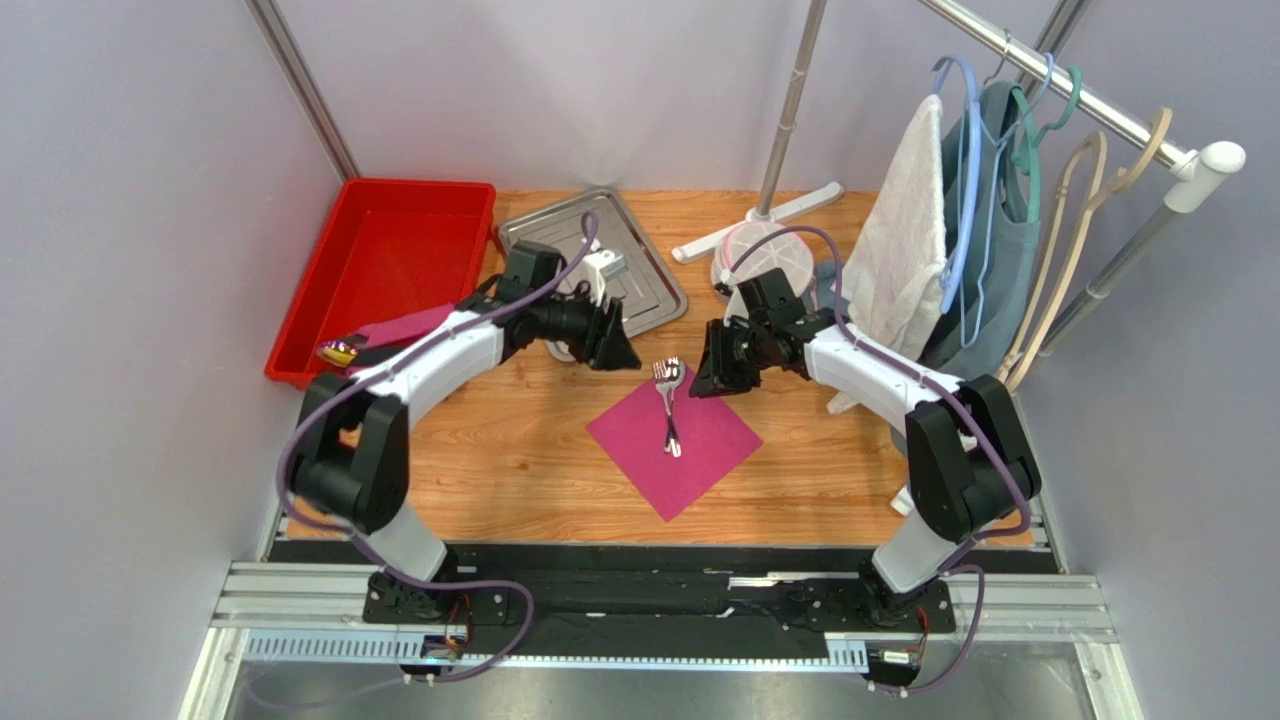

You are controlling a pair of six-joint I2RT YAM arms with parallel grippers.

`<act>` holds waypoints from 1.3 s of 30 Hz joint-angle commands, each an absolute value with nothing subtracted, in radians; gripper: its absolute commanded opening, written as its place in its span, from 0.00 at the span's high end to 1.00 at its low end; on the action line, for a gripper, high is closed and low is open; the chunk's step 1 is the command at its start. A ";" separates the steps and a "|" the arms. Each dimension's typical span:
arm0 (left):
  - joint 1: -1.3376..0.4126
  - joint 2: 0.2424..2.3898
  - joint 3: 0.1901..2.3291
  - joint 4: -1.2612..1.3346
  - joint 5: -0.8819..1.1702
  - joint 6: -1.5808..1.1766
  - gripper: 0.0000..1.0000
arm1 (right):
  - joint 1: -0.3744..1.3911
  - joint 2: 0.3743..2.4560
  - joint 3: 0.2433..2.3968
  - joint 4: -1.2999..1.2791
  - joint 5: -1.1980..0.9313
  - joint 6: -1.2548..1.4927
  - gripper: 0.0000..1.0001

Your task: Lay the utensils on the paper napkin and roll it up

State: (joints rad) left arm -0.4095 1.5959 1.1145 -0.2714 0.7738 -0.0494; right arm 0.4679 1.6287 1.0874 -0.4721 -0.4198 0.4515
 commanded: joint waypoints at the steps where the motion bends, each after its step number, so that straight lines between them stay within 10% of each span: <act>1: -0.403 1.738 1.200 -0.109 0.888 -0.152 0.47 | 0.437 1.608 1.094 -0.433 -0.475 0.367 0.79; 14: -0.336 2.183 1.783 -0.578 1.040 0.201 0.39 | 0.314 1.715 1.167 -0.479 -0.815 0.259 0.73; 26: -0.380 2.496 2.316 -1.246 0.960 0.616 0.60 | 0.313 1.735 1.223 -0.543 -0.841 0.212 0.33; 39: -0.430 2.560 2.309 -1.249 0.945 0.630 0.66 | 0.273 1.740 1.223 -0.551 -0.920 0.247 0.30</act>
